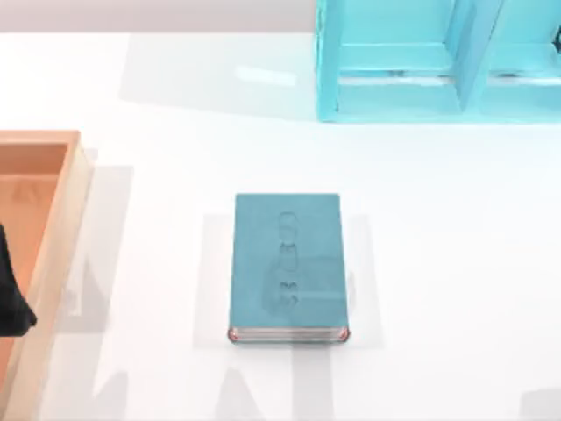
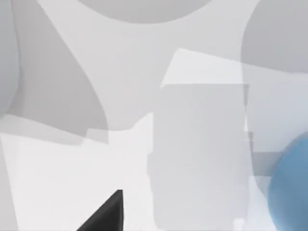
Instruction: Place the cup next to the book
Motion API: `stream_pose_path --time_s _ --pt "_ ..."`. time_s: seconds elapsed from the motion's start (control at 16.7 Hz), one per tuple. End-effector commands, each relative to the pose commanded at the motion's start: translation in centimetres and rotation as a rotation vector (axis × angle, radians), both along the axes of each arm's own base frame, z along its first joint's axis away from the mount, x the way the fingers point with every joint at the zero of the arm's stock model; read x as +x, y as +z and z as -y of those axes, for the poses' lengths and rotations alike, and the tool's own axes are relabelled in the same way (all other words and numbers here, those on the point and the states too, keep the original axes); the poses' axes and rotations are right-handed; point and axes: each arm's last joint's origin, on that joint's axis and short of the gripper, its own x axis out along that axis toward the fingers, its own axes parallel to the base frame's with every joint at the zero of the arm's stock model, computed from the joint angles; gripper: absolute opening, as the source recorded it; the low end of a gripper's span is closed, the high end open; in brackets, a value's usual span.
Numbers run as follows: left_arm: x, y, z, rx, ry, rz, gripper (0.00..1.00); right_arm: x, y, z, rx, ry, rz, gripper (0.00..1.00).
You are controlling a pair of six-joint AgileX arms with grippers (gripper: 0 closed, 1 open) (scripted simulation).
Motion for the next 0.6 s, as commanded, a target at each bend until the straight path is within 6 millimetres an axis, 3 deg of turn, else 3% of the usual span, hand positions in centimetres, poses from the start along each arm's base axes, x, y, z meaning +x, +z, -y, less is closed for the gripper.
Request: stream_pose_path --time_s 0.6 --pt "0.0 0.0 0.0 0.0 0.0 0.0 1.0 0.0 0.0 0.0 0.0 0.0 0.0 0.02"
